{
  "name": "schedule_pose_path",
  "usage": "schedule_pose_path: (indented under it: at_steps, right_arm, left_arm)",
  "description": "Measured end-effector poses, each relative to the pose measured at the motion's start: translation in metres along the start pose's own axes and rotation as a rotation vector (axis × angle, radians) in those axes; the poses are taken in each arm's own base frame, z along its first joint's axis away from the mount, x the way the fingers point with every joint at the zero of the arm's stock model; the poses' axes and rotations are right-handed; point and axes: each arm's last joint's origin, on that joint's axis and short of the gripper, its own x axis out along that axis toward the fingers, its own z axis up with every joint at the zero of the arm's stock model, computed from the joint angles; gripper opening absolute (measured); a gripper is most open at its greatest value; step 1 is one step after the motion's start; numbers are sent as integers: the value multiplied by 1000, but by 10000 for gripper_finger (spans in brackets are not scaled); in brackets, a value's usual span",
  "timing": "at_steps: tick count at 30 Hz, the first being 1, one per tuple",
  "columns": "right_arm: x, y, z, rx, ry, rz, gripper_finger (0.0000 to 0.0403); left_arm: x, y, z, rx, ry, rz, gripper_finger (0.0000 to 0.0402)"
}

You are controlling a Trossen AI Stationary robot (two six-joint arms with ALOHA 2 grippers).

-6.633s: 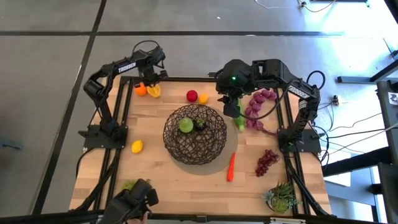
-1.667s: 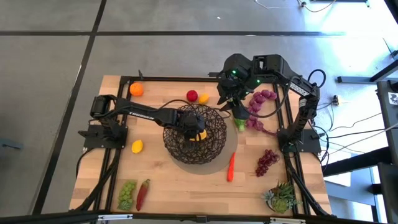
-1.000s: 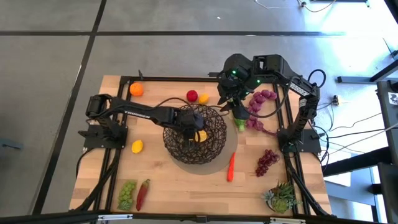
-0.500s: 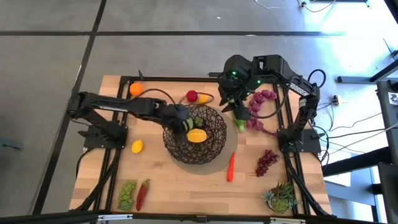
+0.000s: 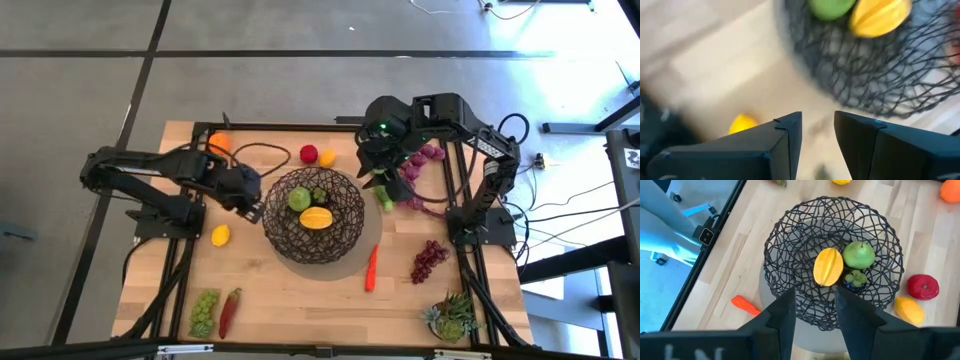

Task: Build produce basket
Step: Put the orange into the wire basket

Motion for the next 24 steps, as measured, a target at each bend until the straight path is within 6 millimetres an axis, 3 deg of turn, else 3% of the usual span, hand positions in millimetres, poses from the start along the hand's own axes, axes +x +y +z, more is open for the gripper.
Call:
schedule_pose_path:
  at_steps: [10,17,24]
  right_arm:
    - [0,6,2,-26,-2,10,133]
    - [0,6,2,-26,-3,9,133]
    - [-2,-3,-2,-7,20,-63,133]
  left_arm:
    - [-5,14,-32,-180,227,177,102]
    - [9,16,-52,-177,275,244,102]
    - [20,21,-38,-194,127,262,102]
